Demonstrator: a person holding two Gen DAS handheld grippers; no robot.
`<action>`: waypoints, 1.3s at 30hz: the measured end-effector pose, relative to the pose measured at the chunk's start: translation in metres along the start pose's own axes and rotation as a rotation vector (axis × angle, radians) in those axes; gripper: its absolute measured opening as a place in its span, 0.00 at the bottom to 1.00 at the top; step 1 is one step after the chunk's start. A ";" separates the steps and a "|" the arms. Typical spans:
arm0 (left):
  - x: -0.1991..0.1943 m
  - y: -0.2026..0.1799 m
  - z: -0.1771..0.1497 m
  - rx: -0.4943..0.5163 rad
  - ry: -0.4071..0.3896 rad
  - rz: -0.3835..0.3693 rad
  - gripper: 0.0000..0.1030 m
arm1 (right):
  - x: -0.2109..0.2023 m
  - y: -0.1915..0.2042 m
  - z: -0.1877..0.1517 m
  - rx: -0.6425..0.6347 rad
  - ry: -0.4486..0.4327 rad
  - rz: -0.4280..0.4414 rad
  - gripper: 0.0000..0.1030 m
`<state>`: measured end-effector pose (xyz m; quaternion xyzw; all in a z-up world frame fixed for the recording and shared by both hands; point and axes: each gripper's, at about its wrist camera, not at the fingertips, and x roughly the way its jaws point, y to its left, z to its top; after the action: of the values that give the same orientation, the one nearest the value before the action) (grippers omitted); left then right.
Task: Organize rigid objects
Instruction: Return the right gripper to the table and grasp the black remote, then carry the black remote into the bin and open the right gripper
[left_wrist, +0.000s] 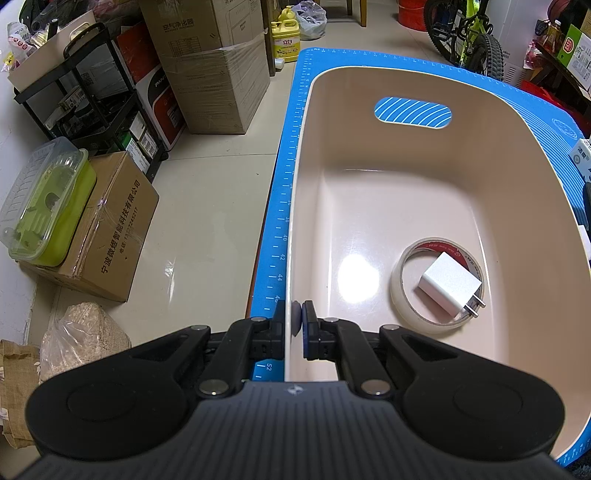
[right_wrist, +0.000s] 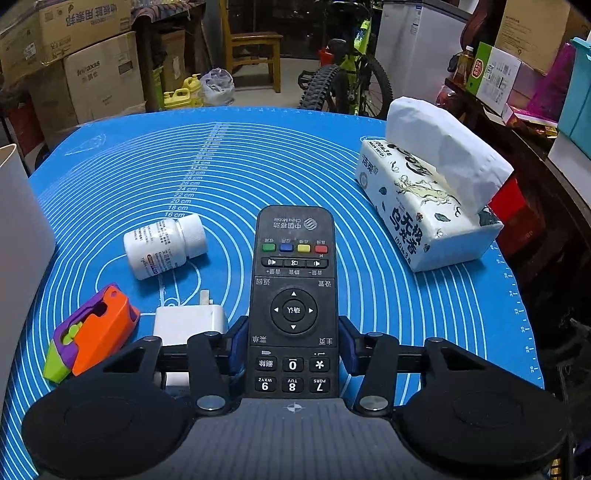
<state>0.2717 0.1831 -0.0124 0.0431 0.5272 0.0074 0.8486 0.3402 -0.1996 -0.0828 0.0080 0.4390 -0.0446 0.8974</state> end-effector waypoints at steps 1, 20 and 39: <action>0.000 0.000 0.000 0.000 0.001 0.000 0.09 | -0.001 -0.001 -0.001 0.001 -0.001 0.000 0.52; 0.000 -0.001 0.000 -0.002 0.001 -0.001 0.09 | -0.063 0.007 0.018 -0.003 -0.165 0.011 0.52; 0.000 -0.001 0.000 -0.003 0.000 -0.001 0.09 | -0.155 0.174 0.079 -0.287 -0.284 0.370 0.52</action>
<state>0.2715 0.1821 -0.0128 0.0413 0.5274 0.0077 0.8486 0.3224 -0.0197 0.0837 -0.0454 0.3014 0.1819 0.9349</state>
